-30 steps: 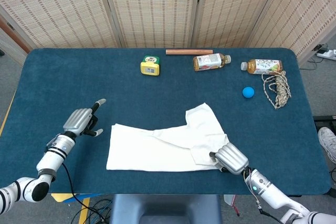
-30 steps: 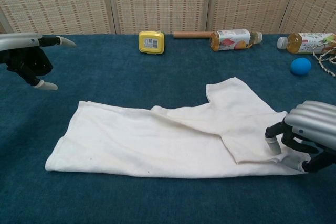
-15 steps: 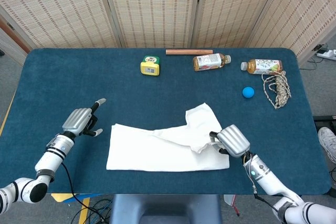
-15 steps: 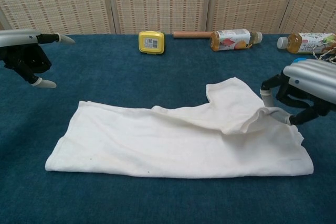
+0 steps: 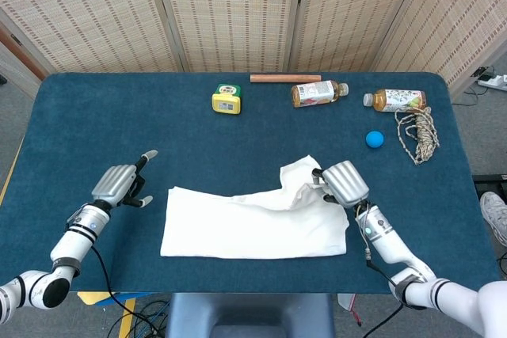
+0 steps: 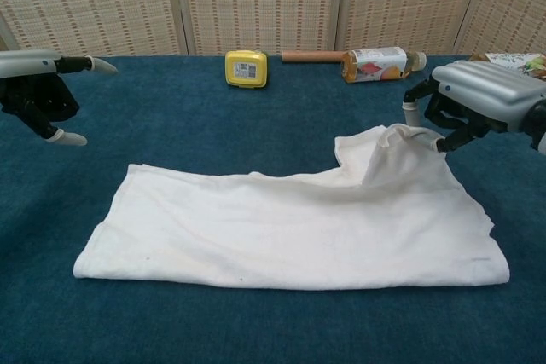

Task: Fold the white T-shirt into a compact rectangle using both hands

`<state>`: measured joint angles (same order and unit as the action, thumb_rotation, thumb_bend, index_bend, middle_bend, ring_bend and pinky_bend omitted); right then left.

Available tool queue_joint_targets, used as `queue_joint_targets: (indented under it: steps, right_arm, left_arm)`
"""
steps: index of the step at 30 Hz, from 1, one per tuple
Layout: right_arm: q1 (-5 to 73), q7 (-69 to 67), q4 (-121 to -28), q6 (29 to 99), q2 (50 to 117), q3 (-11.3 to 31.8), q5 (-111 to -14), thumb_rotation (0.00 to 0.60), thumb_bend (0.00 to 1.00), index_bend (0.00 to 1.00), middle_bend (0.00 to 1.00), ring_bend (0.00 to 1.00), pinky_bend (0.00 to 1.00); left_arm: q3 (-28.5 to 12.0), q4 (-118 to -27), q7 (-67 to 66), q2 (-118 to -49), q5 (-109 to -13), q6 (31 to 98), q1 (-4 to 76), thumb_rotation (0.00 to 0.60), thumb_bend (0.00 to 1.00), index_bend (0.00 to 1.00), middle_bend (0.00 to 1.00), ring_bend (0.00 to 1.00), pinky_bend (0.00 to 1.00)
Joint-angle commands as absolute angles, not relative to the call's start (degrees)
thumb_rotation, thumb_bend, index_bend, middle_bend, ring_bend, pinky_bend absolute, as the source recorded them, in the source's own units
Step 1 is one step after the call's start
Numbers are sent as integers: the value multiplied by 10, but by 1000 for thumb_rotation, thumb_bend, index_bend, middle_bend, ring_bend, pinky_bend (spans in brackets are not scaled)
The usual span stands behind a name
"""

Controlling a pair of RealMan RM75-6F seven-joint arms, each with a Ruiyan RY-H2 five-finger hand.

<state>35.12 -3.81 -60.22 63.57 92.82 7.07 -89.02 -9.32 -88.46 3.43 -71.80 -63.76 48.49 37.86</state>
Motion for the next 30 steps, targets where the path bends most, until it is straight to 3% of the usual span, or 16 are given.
queue_joint_targets:
  steps: [1,21,26,30]
  right_arm:
    - [374,-57,-553,619,959,84,-878,600,470,674,941,981,1000]
    - [443,-84,-373,543,1040,95,-844,600,470,660,932,981,1000]
    - [458,-70,-353,510,1049,101,-826,600,435,460,920,981,1000]
    - [465,-51,-360,486,1044,108,-810,600,276,264,903,980,1000]
  left_arm:
    - [-93,-884,35,-717,-638,485,378,600,292,0,888,855,973]
    - [-90,-879,41,-716,-640,479,375,600,292,0,888,855,973]
    - [-90,-879,41,-715,-640,480,374,600,292,0,888,855,973]
    - [-89,-881,42,-712,-640,481,372,600,292,0,889,855,973]
